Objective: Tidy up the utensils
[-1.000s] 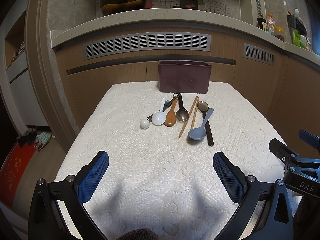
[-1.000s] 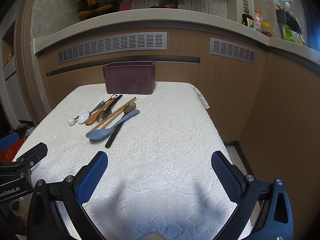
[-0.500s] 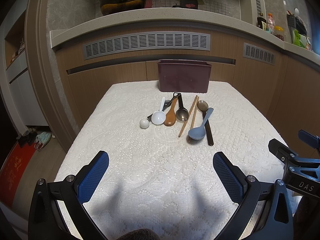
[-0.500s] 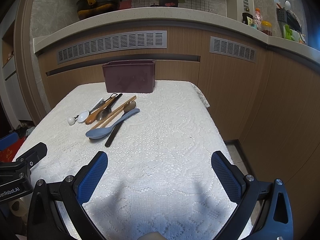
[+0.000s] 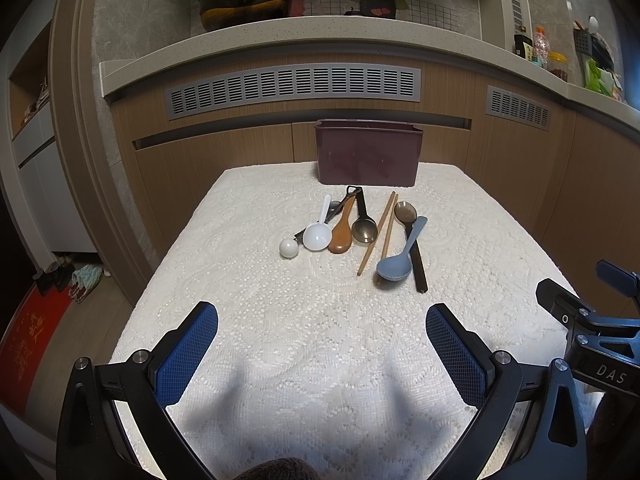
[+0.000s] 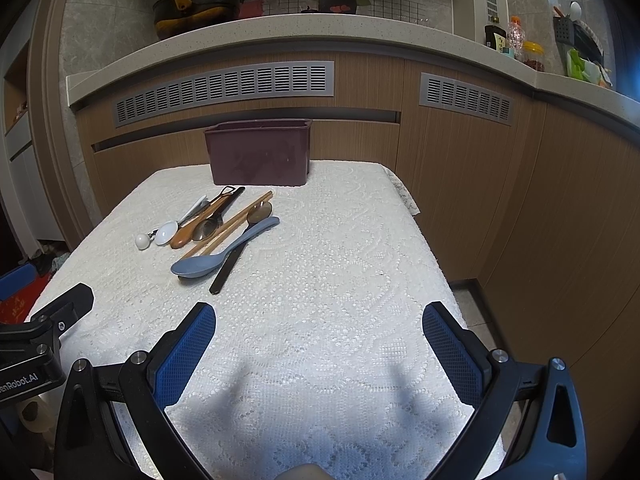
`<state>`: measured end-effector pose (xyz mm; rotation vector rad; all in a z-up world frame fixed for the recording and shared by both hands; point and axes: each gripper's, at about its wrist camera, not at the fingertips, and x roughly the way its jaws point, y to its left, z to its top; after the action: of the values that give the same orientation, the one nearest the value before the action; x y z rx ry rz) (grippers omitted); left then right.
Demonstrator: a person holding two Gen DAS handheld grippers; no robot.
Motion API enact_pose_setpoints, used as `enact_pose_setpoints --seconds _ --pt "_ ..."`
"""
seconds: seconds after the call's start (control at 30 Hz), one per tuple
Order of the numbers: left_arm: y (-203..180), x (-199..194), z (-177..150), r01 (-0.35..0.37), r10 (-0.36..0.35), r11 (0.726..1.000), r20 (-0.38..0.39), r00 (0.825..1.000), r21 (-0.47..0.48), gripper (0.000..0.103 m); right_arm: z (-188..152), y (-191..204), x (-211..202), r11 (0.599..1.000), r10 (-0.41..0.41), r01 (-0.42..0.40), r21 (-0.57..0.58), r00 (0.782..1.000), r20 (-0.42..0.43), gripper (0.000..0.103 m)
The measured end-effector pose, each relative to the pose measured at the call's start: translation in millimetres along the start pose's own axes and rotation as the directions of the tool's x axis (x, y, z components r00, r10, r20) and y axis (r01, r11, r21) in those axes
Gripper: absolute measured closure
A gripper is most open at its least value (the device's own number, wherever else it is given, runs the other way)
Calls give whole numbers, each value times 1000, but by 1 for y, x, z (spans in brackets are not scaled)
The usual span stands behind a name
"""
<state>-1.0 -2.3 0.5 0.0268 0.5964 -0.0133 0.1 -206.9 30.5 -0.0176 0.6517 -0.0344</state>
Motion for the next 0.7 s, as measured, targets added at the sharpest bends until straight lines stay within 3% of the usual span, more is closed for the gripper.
enact_pose_setpoints --seconds 0.37,0.7 --pt "2 22 12 14 -14 1000 -31 999 3 0 14 -4 13 1000 -1 1 -12 1000 -18 0" --pt "30 91 80 48 -47 999 -70 996 2 0 73 7 75 993 -29 27 -114 999 -19 0"
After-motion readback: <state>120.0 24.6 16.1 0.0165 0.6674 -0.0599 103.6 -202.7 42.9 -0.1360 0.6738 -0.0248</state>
